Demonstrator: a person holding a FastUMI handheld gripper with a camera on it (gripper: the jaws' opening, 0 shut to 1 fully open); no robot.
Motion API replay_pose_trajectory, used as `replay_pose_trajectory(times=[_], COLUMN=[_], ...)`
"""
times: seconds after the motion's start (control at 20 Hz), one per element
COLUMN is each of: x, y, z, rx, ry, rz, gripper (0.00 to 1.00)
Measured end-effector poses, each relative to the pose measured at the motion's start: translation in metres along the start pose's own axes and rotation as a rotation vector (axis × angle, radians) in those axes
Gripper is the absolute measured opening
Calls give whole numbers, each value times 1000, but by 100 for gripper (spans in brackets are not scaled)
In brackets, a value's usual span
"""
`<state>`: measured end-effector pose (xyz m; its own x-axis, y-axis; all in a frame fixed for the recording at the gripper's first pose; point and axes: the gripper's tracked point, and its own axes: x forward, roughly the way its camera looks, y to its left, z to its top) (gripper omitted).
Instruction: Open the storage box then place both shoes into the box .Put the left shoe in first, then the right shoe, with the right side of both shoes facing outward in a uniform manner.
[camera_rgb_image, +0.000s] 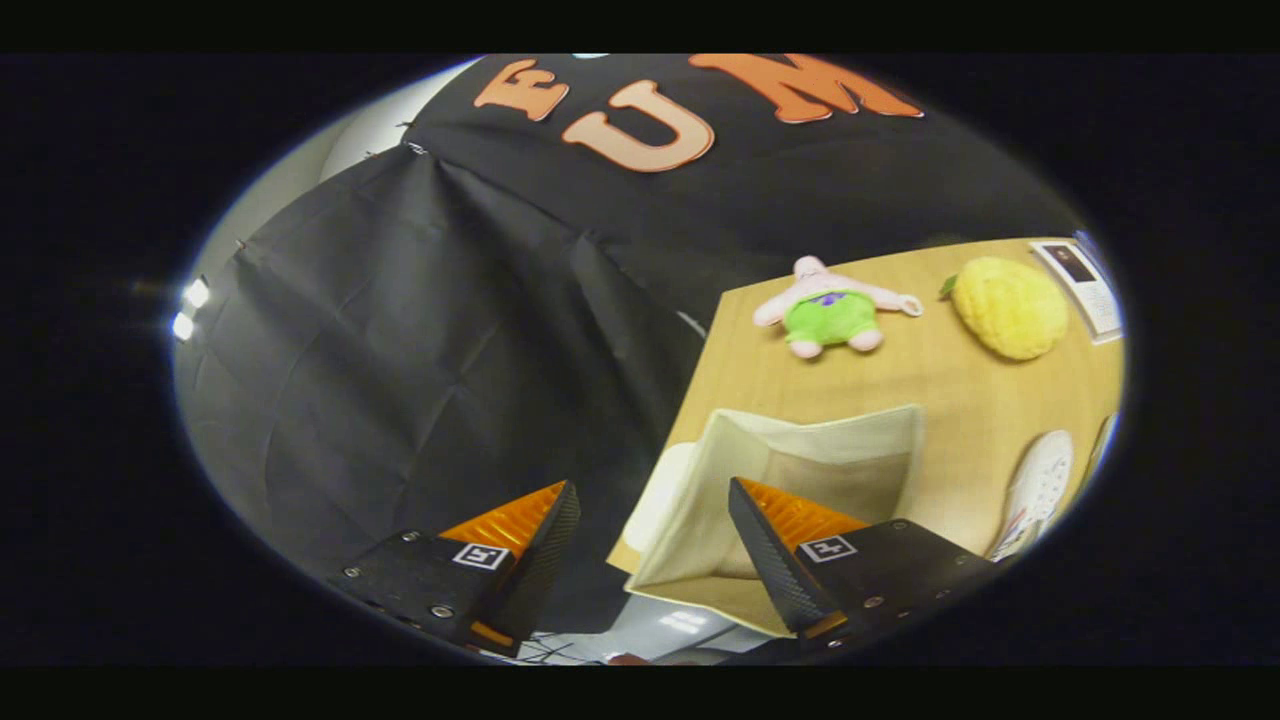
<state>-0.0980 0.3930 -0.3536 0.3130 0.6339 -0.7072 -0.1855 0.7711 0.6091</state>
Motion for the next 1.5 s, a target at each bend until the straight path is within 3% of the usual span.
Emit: replay_pose_trajectory(times=[0.4, 0.6, 0.75, 1.05, 1.2, 1.5], x=[-74, -89, -99, -79, -61, -52], y=[-165, -251, -305, -346, -356, -352], z=[2, -24, -67, -131, -139, -143], rx=[-45, -4, 20, 43, 145, 254], ry=[-60, -5, 89, 252, 244, 259], rz=[-284, -429, -496, -498, -477, -387], gripper=[90, 90, 85, 71, 63, 38])
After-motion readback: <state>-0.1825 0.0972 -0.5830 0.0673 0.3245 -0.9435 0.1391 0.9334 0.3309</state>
